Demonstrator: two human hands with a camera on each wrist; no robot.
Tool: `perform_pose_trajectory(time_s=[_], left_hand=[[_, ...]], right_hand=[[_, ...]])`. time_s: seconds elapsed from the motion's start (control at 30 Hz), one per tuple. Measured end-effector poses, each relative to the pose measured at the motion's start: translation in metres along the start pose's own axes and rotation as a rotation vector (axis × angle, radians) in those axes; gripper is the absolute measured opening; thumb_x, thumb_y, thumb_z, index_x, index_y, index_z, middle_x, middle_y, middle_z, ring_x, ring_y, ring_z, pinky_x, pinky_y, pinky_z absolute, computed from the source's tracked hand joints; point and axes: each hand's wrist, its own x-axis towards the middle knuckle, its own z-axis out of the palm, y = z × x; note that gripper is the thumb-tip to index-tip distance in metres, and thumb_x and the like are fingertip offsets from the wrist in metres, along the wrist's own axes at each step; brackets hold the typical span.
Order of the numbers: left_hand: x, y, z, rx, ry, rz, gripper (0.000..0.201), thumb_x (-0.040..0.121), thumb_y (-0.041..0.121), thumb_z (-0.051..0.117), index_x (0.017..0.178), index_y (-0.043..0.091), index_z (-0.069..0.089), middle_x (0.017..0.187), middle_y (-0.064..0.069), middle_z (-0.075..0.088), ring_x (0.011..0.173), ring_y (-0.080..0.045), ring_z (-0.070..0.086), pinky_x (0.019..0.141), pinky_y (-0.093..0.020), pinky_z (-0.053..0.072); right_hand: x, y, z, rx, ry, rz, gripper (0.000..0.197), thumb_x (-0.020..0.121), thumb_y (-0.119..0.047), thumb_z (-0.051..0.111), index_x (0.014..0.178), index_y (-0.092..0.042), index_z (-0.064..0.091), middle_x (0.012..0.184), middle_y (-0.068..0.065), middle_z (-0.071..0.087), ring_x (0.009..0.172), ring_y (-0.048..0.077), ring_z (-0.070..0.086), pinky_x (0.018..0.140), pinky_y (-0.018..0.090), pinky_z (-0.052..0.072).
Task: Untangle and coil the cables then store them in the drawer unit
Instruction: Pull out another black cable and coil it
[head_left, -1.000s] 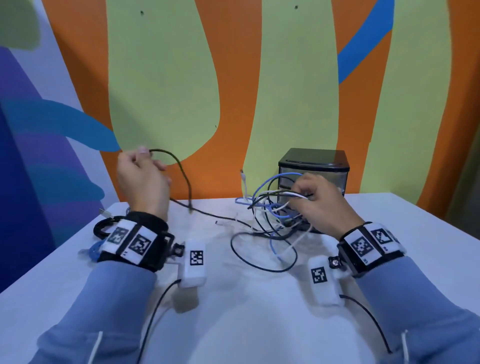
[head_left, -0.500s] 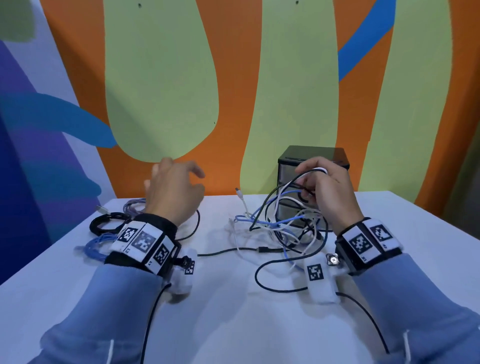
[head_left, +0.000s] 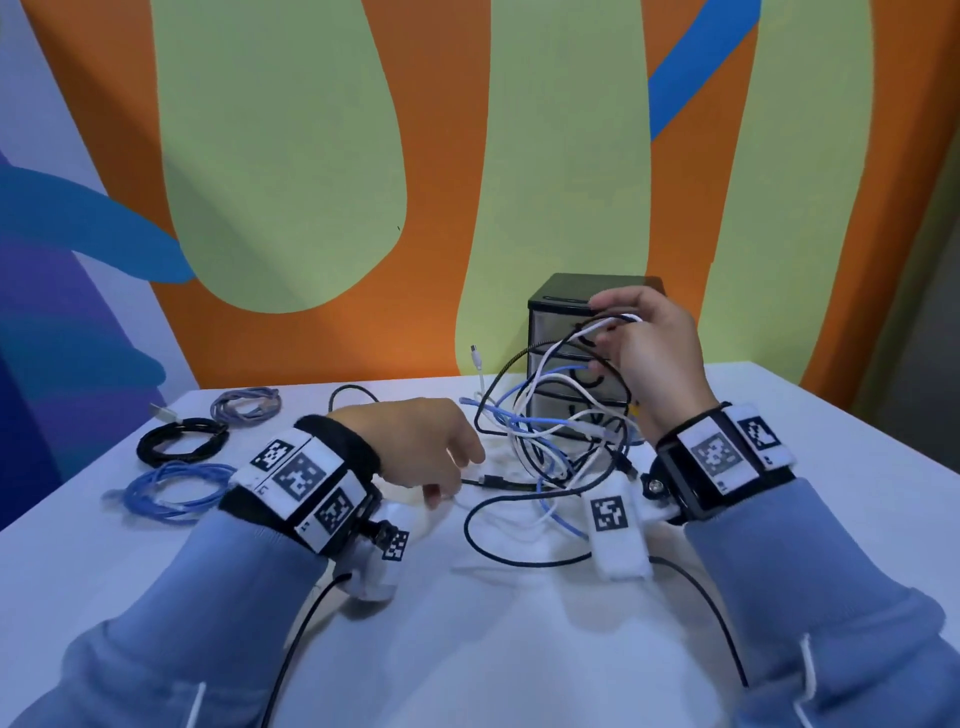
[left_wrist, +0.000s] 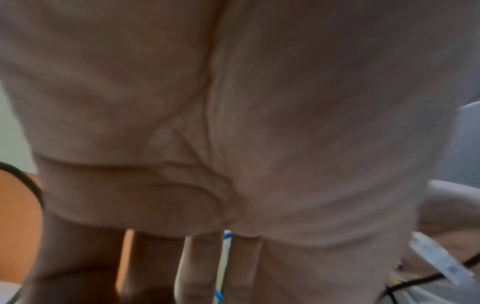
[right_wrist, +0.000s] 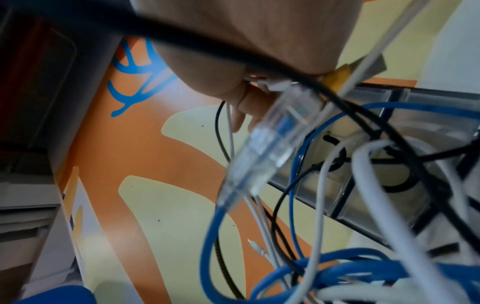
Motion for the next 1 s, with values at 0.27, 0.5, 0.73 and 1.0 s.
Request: perform_pose_trajectory(time_s=[0.27,0.5,0.73,1.0], left_hand=[[0.013,0.017,0.007,0.182,-0.008,0.018,0.004,0.090,0.022,0.078,0.092,0.021,0.080,0.101,0.006,0.078,0.095,-0.017,0.069,0.083,-0.032,0.057],[0.015,0.016,0.008,0.135,0.028,0.043,0.015,0.090,0.025,0.076,0.091,0.011,0.078,0.087,-0.002,0.076,0.076,-0.023,0.065,0.063,-0.025,0.044],[0.013,0.026,0.005,0.186,-0.014,0.050,0.024,0.089,0.029,0.084,0.102,0.010,0.079,0.091,-0.004,0.079,0.073,-0.019,0.065,0.067,-0.027,0.052],[-0.003,0.018,0.002,0.029,0.191,0.135,0.020,0.084,0.029,0.076,0.079,0.010,0.076,0.070,-0.004,0.076,0.060,-0.013,0.065,0.056,-0.025,0.050]], right_hand=[[-0.005,-0.009,-0.006,0.020,-0.147,-0.130,0.066,0.076,0.028,0.040,0.103,-0.021,0.074,0.098,0.001,0.072,0.083,0.007,0.063,0.055,0.022,0.041],[-0.023,-0.024,-0.003,-0.178,-0.507,-0.384,0.061,0.081,0.011,0.070,0.126,-0.031,0.072,0.122,-0.006,0.073,0.122,0.010,0.062,0.094,0.021,0.049],[-0.029,-0.007,0.025,-0.497,-0.598,-0.720,0.031,0.091,0.005,0.068,0.098,-0.021,0.083,0.103,-0.008,0.075,0.104,0.013,0.068,0.093,0.038,0.054],[-0.017,0.001,0.015,-0.942,-0.788,-0.335,0.029,0.082,-0.045,0.061,0.107,-0.047,0.078,0.126,-0.026,0.067,0.118,0.008,0.064,0.105,0.049,0.049]])
